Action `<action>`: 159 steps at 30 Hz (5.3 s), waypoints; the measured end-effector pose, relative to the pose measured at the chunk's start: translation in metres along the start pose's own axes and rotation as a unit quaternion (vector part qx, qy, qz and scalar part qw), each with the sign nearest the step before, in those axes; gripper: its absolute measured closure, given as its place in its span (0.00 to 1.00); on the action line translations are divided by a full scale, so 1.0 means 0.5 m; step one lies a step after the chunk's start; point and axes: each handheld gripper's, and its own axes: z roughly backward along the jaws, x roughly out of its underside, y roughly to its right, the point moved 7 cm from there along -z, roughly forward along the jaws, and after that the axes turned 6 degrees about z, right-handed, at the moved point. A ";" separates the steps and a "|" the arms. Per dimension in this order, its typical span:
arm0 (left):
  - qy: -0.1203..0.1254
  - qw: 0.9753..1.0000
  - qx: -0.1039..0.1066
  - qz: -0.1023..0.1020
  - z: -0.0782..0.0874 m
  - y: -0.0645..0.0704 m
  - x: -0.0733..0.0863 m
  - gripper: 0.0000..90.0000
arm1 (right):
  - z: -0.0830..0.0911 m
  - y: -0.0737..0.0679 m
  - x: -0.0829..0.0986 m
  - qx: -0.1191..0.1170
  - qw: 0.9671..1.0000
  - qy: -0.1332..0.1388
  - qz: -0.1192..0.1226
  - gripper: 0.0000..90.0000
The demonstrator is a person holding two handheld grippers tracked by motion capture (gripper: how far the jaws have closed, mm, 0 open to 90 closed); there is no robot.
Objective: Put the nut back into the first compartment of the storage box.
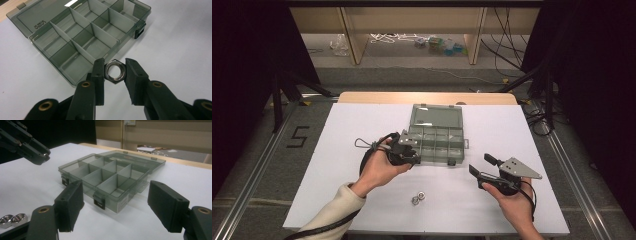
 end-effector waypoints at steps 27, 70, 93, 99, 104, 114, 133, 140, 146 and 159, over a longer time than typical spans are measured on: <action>0.029 0.999 -0.036 -0.013 -0.015 -0.055 -0.044 0.78 | 0.003 0.002 -0.003 0.007 1.000 0.003 -0.001 0.32; 0.029 0.992 -0.083 0.089 -0.105 -0.150 -0.084 0.78 | 0.001 0.004 0.000 0.008 1.000 0.001 -0.001 0.32; 0.022 0.988 -0.102 0.116 -0.145 -0.163 -0.090 0.78 | 0.000 0.006 -0.001 0.009 1.000 0.004 -0.001 0.32; 0.016 0.988 -0.103 0.114 -0.151 -0.163 -0.089 0.78 | 0.001 0.005 0.000 0.009 1.000 0.002 -0.002 0.32; 0.006 0.988 -0.102 0.111 -0.160 -0.164 -0.084 0.78 | 0.000 0.005 0.000 0.008 1.000 0.002 -0.003 0.32; -0.014 0.988 -0.106 0.113 -0.175 -0.169 -0.073 0.78 | 0.000 0.003 0.000 0.007 1.000 0.001 -0.008 0.32; -0.019 0.988 -0.109 0.111 -0.184 -0.173 -0.071 0.78 | 0.000 0.002 0.001 0.000 1.000 -0.001 -0.010 0.32; -0.016 0.989 -0.105 0.106 -0.174 -0.166 -0.072 0.71 | 0.000 0.004 0.000 0.006 1.000 0.003 -0.005 0.32; 0.002 0.991 -0.102 0.089 -0.143 -0.146 -0.082 0.49 | -0.002 0.003 -0.001 0.001 1.000 0.008 -0.010 0.32; -0.022 0.996 -0.085 0.029 -0.071 -0.089 -0.040 0.25 | -0.001 0.005 0.000 0.002 1.000 -0.001 -0.007 0.32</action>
